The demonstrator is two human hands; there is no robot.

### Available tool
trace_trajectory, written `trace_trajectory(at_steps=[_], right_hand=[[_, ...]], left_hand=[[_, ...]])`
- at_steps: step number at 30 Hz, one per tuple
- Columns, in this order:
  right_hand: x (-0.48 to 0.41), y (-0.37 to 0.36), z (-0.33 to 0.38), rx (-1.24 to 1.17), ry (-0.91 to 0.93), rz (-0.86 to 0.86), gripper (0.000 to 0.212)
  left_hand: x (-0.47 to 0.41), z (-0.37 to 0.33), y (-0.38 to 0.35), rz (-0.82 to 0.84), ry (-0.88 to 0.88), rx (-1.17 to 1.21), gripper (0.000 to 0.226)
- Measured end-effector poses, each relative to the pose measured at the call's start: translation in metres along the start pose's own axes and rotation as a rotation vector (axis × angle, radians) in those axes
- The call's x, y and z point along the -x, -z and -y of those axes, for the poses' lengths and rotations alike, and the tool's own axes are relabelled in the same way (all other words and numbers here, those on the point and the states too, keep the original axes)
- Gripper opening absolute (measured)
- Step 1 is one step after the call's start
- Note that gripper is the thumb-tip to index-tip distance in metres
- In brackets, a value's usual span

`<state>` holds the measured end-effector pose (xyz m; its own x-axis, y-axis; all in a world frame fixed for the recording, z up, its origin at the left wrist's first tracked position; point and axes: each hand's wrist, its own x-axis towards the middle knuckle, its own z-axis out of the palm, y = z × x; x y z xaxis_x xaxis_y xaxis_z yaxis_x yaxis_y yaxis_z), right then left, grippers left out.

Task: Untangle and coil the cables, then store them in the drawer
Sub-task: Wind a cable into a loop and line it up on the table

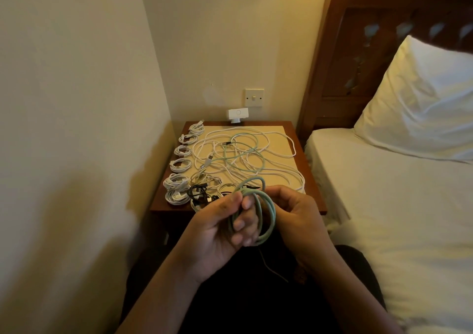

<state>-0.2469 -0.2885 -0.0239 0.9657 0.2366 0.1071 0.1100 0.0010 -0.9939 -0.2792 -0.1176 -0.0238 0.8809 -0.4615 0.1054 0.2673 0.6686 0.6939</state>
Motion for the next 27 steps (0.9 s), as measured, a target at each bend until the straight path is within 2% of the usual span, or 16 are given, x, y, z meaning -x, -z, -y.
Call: trace_trajectory(at_steps=[2,4,7,9,12,16,20,23,27], right_hand=[[0.004,-0.005,-0.001,-0.177,-0.109,-0.020,0.014],[0.006,-0.006,-0.004,-0.253,-0.155,-0.019,0.018],[0.010,-0.008,-0.009,-0.289,-0.184,-0.018,0.018],[0.012,-0.012,-0.012,-0.320,-0.197,-0.021,0.013],[0.012,-0.015,-0.015,-0.337,-0.186,-0.004,0.017],[0.012,-0.015,-0.013,-0.392,-0.254,0.083,0.028],[0.011,-0.011,-0.018,-0.486,-0.382,0.217,0.027],[0.012,-0.006,-0.017,-0.572,-0.449,0.278,0.035],[0.015,-0.009,-0.019,-0.317,-0.374,0.364,0.021]], left_hand=[[0.001,0.003,0.001,-0.108,-0.033,-0.022,0.024],[0.004,0.002,0.004,-0.198,-0.044,-0.100,0.026],[0.009,0.002,0.002,-0.353,-0.059,-0.329,0.026],[0.011,0.005,-0.004,-0.498,-0.146,-0.499,0.026],[0.011,0.012,-0.011,-0.655,-0.265,-0.753,0.028],[0.010,0.014,-0.009,-0.668,-0.226,-0.888,0.023],[0.006,0.018,-0.004,-0.678,-0.191,-0.955,0.019],[0.007,0.022,0.002,-0.729,-0.198,-1.187,0.017],[0.009,0.025,0.002,-0.711,-0.212,-1.354,0.014]])
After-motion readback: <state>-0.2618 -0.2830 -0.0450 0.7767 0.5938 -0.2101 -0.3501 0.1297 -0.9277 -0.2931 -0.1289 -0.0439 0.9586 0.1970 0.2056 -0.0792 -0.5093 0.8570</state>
